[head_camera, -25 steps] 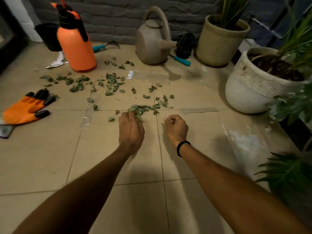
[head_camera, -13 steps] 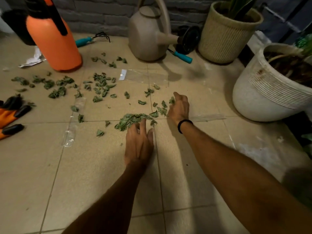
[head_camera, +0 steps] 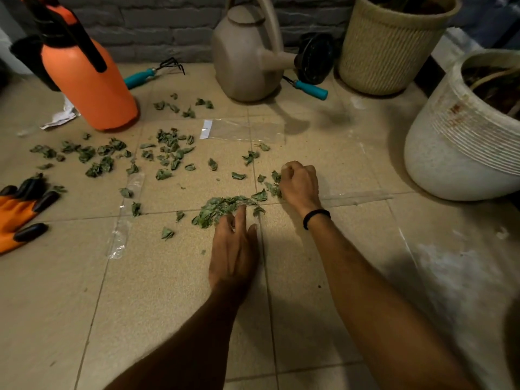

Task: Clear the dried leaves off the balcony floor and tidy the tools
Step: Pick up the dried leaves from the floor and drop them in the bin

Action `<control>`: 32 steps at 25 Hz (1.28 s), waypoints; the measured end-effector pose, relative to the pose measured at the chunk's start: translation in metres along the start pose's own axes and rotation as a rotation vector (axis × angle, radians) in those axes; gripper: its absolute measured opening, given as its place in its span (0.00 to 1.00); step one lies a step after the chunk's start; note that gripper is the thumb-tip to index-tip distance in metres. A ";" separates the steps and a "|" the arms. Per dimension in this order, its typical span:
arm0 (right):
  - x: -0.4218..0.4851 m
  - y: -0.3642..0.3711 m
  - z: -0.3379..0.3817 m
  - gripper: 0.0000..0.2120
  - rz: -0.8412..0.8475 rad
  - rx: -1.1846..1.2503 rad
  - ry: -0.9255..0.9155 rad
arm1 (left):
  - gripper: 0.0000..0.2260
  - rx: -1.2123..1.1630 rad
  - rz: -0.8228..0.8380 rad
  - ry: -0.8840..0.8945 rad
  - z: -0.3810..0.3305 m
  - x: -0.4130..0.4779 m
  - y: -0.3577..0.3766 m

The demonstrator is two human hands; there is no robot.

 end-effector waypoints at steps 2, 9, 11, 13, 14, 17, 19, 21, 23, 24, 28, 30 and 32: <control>0.004 0.009 0.008 0.18 0.056 -0.028 -0.063 | 0.24 -0.007 0.005 -0.006 0.001 0.000 0.001; 0.034 0.004 0.009 0.07 -0.160 0.123 0.046 | 0.27 0.107 -0.110 -0.060 0.005 -0.001 -0.011; 0.048 0.012 0.020 0.10 -0.139 0.100 0.025 | 0.29 0.169 -0.132 -0.105 0.011 -0.002 -0.011; 0.059 0.025 0.033 0.12 -0.060 0.044 0.003 | 0.30 0.189 -0.127 -0.144 0.016 -0.003 -0.011; 0.062 0.032 0.039 0.14 -0.006 -0.016 -0.030 | 0.29 0.192 -0.118 -0.161 0.017 -0.003 -0.010; 0.068 0.048 0.046 0.11 0.080 -0.201 -0.161 | 0.24 0.209 -0.106 -0.149 0.018 -0.003 -0.009; 0.067 0.044 0.044 0.07 0.046 -0.143 -0.149 | 0.22 0.233 -0.076 -0.104 0.016 -0.002 -0.006; 0.062 0.037 0.036 0.07 -0.019 0.004 -0.064 | 0.21 0.253 -0.035 -0.080 0.015 0.000 -0.002; 0.058 0.028 0.030 0.06 -0.079 0.136 0.011 | 0.25 0.255 -0.039 -0.076 0.013 0.001 -0.003; 0.057 0.028 0.031 0.04 -0.076 0.159 0.025 | 0.26 0.251 -0.052 -0.074 0.013 0.001 -0.004; 0.061 0.063 0.052 0.17 0.196 -0.004 0.007 | 0.21 0.233 -0.068 -0.080 0.014 -0.001 -0.003; 0.053 0.086 0.062 0.21 0.303 -0.205 -0.078 | 0.18 0.226 -0.081 -0.105 0.016 -0.001 -0.004; 0.048 0.098 0.068 0.18 0.275 -0.369 -0.231 | 0.16 0.204 -0.115 -0.135 0.018 -0.002 -0.008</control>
Point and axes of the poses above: each hand's wrist, its own x-axis towards the middle knuckle, its own y-axis out of the palm, z = x × y, the point moved 9 cm from there along x, towards the middle knuckle, and after that the axes turned 14 degrees about x, right-handed, at the moved point
